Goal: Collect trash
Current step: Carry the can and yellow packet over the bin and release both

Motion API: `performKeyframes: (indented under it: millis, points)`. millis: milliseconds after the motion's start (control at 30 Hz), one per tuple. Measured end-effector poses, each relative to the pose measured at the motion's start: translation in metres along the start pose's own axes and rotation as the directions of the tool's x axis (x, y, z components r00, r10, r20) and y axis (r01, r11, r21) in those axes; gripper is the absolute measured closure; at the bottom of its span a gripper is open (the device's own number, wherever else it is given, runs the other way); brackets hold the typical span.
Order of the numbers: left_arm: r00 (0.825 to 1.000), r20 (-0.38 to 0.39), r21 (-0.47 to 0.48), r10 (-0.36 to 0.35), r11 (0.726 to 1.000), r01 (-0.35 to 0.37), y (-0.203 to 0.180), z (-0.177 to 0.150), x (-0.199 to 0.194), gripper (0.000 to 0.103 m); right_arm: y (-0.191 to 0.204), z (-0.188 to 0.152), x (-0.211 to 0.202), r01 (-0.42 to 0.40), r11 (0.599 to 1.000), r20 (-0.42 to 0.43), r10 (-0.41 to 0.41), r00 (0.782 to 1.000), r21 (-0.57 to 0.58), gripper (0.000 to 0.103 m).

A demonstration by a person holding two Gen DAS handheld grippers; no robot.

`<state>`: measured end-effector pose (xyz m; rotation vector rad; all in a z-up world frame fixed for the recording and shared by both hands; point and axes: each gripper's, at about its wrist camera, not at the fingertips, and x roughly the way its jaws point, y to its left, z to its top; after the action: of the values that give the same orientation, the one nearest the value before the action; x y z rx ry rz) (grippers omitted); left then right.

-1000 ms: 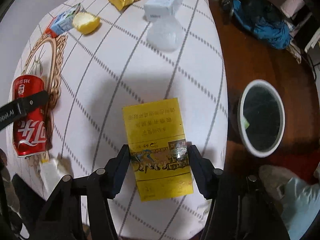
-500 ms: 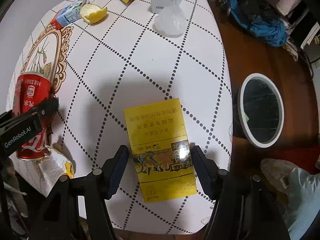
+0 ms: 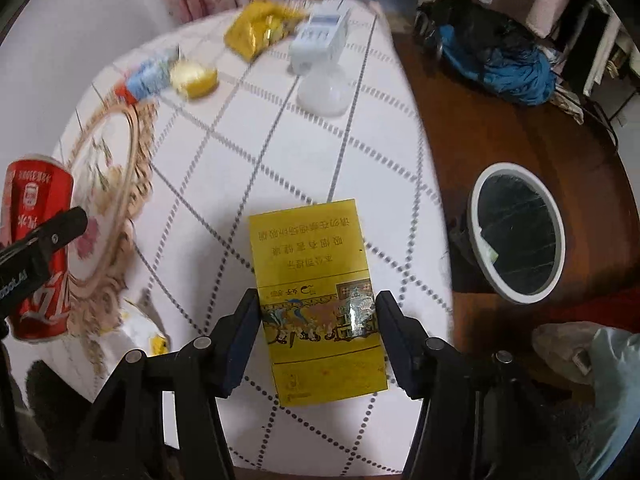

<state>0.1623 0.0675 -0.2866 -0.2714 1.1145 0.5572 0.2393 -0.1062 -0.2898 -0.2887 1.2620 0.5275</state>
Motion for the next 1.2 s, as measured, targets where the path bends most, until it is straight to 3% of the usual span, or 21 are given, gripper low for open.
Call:
performKeyframes:
  millis: [167,267,400,533,700,867,900,1067,1200]
  points:
    - [0.995,0.087,0.012,-0.043,0.999,0.042,-0.023,0.007,-0.041,0.042,-0.031,0.002,-0.044,-0.019,0.998,0.111,0.013,0.994,0.061,0.043]
    - [0.989,0.126,0.042,-0.08,0.996,0.075,-0.047,0.022,-0.055,0.042,-0.069,0.006,-0.069,-0.029,0.992,0.171,0.007,0.985,0.124,0.043]
    - [0.975,0.154,0.104,-0.161,0.984,0.146,-0.1,0.037,-0.072,0.042,-0.135,0.014,-0.091,-0.013,0.976,0.217,-0.036,0.975,0.217,0.043]
    - [0.962,0.132,0.179,-0.241,0.96,0.216,-0.167,0.05,-0.071,0.042,-0.205,0.016,-0.086,0.025,0.953,0.212,-0.092,0.973,0.303,0.043]
    - [0.937,0.014,0.228,-0.348,0.914,0.336,-0.255,0.066,-0.034,0.042,-0.29,0.01,-0.052,0.073,0.917,0.139,-0.138,0.981,0.393,0.043]
    - [0.902,-0.151,0.24,-0.405,0.87,0.431,-0.33,0.078,0.02,0.042,-0.366,0.008,0.001,0.056,0.885,0.049,-0.088,0.995,0.461,0.043]
    - [0.888,-0.199,0.236,-0.414,0.859,0.454,-0.344,0.08,0.036,0.041,-0.379,0.008,0.015,0.047,0.877,0.029,-0.069,0.997,0.478,0.043]
    - [0.832,-0.376,0.208,-0.407,0.838,0.504,-0.394,0.09,0.1,0.04,-0.418,0.013,0.068,0.032,0.862,-0.037,-0.016,0.999,0.506,0.043]
    - [0.823,-0.431,0.202,-0.371,0.849,0.489,-0.416,0.096,0.126,0.04,-0.442,0.022,0.104,0.03,0.853,-0.08,0.014,0.997,0.521,0.043]
